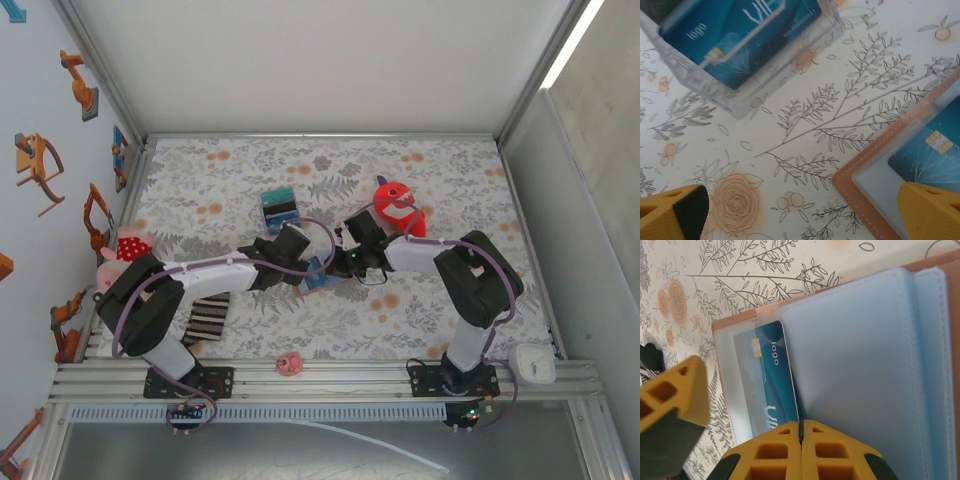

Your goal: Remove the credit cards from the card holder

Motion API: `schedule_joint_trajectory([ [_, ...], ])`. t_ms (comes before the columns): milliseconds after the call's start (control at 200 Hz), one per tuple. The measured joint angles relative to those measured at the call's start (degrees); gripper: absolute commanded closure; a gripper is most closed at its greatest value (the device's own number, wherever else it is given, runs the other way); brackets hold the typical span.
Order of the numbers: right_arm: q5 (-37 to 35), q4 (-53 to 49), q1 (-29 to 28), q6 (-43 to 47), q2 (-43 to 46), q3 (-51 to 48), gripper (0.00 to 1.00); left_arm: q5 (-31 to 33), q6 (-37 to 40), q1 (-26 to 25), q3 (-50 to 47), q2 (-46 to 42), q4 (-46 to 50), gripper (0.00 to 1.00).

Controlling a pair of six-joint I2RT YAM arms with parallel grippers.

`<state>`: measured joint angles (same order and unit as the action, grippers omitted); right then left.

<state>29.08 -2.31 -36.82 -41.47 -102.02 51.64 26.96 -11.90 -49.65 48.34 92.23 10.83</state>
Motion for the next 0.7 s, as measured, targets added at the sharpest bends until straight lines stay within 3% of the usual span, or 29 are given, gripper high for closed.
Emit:
schedule_joint_trajectory([
  [431,0.8,1.0,1.1,-0.3,2.5,-0.5,1.0,-0.8,-0.1,-0.3,0.6,3.6,-0.5,0.03],
  [551,4.2,5.6,1.8,-2.5,2.8,-2.6,0.89,-0.8,-0.2,-0.3,0.7,3.8,-0.6,0.03],
  [701,8.2,12.8,1.9,-5.9,1.7,-5.0,0.86,-0.8,-0.4,-0.3,0.7,3.8,-0.6,0.03],
])
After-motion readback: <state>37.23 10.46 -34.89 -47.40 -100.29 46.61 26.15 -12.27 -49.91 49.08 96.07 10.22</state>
